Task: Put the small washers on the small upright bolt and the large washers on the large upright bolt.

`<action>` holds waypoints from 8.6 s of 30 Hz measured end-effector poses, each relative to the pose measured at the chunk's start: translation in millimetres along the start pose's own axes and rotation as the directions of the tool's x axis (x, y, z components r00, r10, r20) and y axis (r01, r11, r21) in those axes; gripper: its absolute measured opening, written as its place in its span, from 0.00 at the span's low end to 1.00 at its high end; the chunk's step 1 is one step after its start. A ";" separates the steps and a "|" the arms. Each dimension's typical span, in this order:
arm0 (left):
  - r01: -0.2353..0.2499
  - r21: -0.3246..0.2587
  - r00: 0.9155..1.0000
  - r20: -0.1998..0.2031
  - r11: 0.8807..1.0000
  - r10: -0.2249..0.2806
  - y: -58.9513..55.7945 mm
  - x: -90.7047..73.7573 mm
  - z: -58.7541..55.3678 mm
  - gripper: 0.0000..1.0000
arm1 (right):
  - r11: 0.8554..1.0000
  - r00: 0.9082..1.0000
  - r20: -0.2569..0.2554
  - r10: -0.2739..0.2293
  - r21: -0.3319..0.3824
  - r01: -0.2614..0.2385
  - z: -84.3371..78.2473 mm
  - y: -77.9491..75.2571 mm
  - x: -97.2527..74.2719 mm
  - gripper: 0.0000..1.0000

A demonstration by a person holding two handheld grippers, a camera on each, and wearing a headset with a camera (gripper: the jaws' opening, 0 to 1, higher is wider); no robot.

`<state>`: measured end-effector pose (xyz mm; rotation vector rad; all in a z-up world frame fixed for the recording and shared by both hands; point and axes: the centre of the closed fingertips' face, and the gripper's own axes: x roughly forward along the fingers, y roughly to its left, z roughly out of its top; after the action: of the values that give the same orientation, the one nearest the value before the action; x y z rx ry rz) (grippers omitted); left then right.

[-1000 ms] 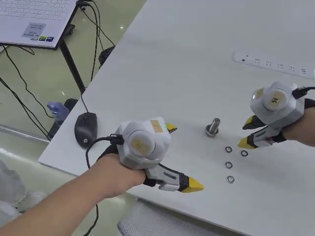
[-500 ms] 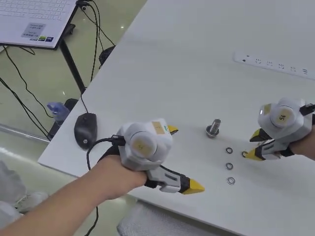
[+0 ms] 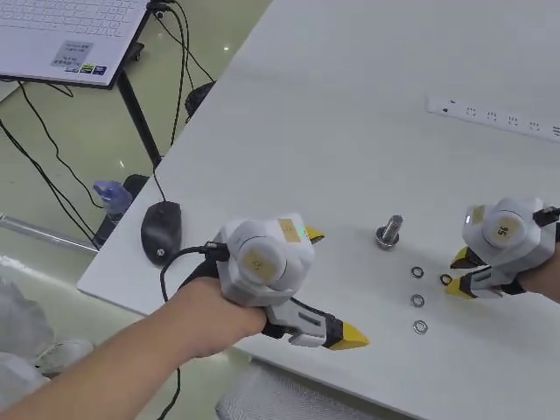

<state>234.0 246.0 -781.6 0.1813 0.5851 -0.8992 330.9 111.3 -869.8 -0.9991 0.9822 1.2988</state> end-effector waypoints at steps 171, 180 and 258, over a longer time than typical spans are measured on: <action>-0.005 -0.018 0.998 -0.068 1.000 0.003 8.4 2.9 -22.6 0.86 | 0.991 0.992 -0.129 -0.006 0.133 0.023 -28.9 -42.1 -8.9 0.13; -0.014 -0.022 0.998 -0.060 1.000 0.012 9.4 1.3 -21.3 0.86 | 0.991 0.993 -0.116 -0.007 0.130 0.023 -25.9 -43.1 -10.9 0.23; -0.009 0.013 0.998 -0.055 1.000 0.010 5.6 -25.5 -22.5 0.83 | 0.997 0.999 -0.030 0.032 -0.062 -0.034 43.0 7.6 14.8 0.24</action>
<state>217.0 275.5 -786.8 0.2209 0.6290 -0.8914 324.2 156.9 -872.0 -1.0561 0.9889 1.3533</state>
